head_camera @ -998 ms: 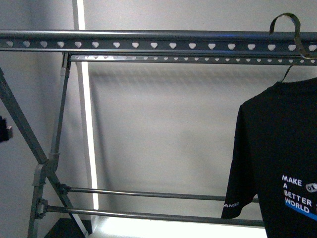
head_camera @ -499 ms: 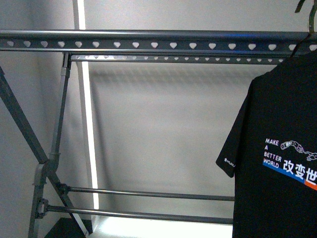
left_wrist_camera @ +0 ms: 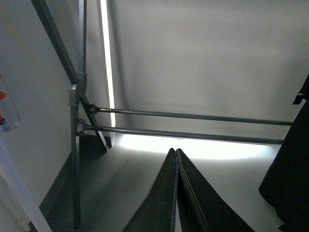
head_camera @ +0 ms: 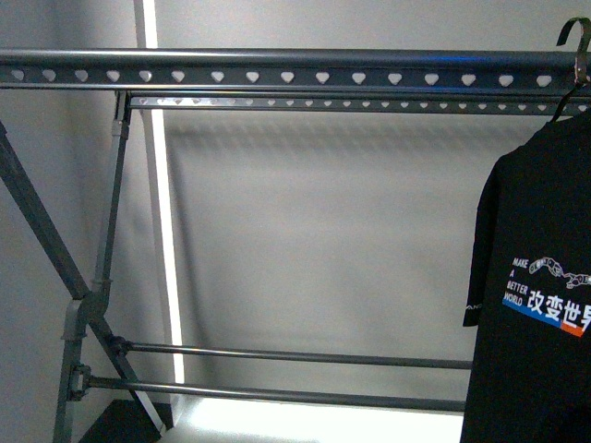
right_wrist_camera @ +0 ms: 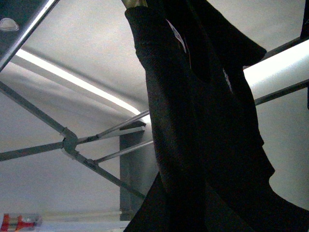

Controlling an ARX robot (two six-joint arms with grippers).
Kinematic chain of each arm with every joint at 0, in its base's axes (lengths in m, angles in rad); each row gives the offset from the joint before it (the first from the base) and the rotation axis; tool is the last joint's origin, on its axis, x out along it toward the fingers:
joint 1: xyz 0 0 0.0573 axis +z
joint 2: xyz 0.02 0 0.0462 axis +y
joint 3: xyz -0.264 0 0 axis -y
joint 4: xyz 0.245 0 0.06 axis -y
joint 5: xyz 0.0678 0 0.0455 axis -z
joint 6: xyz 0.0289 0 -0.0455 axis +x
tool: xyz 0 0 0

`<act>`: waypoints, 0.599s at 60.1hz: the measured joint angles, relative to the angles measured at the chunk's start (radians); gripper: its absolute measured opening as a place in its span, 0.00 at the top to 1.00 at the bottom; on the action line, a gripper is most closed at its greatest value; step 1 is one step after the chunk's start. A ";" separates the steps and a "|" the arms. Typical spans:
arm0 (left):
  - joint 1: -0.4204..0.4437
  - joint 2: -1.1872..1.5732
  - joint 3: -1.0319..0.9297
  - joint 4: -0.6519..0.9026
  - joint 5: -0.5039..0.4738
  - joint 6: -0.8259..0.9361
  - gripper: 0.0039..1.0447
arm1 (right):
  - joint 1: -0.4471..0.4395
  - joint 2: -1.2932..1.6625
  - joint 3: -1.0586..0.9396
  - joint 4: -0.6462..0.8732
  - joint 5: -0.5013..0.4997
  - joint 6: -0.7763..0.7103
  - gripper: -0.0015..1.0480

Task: Hang clothes on hanger

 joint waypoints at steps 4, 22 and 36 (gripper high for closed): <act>0.000 -0.016 -0.021 0.018 0.000 0.000 0.97 | 0.000 0.006 0.000 0.006 0.006 0.001 0.95; 0.000 -0.204 -0.022 -0.155 0.001 0.001 0.97 | 0.024 -0.068 -0.303 0.179 0.011 -0.010 0.94; 0.000 -0.290 -0.022 -0.239 0.001 0.000 0.97 | 0.040 -0.174 -0.480 0.361 0.032 -0.007 0.58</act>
